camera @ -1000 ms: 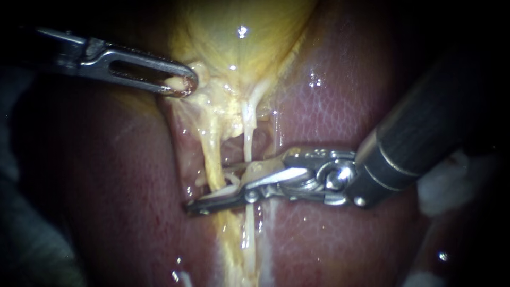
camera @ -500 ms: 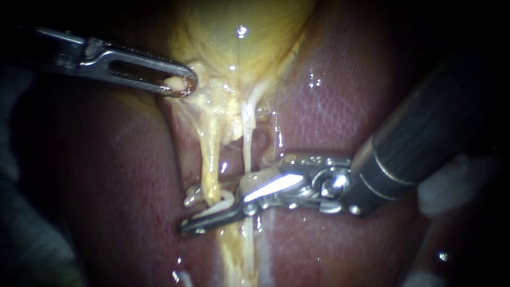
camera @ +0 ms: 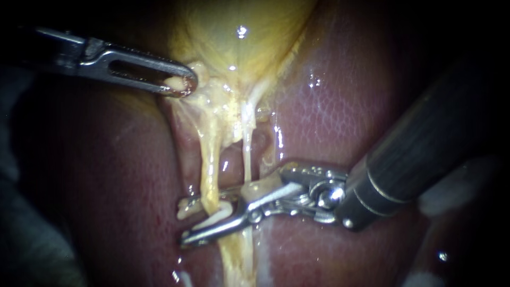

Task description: Clipping first clip left tube

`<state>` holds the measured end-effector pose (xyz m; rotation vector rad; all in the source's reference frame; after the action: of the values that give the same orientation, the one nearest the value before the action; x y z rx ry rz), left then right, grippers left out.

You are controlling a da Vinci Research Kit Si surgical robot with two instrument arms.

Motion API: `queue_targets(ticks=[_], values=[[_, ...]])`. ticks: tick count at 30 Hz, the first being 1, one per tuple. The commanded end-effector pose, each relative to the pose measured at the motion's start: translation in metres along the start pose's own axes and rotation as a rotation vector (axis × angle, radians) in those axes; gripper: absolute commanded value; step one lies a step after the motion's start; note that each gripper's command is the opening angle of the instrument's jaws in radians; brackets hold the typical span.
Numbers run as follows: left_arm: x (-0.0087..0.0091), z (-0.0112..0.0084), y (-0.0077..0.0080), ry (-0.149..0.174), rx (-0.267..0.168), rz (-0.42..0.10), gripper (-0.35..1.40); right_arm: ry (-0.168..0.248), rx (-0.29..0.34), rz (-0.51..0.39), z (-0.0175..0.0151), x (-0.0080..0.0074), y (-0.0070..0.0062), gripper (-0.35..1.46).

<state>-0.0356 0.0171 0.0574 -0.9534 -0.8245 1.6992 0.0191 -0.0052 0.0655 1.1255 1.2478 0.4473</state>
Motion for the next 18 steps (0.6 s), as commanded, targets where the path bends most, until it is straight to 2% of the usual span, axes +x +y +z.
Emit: queue_targets(ticks=[1,5,9,13,18], values=[[0.0000,0.0000,0.0000,0.000,0.000,0.000,-0.35,-0.003,0.013,0.004,0.0000,0.0000,-0.0001,0.50],[0.0000,0.0000,0.0000,0.000,0.000,0.000,-0.35,-0.010,0.052,-0.036,0.0000,0.0000,-0.0003,0.50],[0.0000,0.0000,0.0000,0.000,0.000,0.000,-0.35,0.011,0.030,-0.056,0.0001,0.0000,-0.0005,0.50],[0.0000,0.0000,0.0000,0.000,0.000,0.000,-0.35,0.023,0.036,-0.060,-0.0001,0.0003,-0.0009,0.50],[0.0000,0.0000,0.0000,0.000,0.000,0.000,-0.35,0.019,0.051,-0.062,-0.0004,0.0008,-0.0019,0.49]])
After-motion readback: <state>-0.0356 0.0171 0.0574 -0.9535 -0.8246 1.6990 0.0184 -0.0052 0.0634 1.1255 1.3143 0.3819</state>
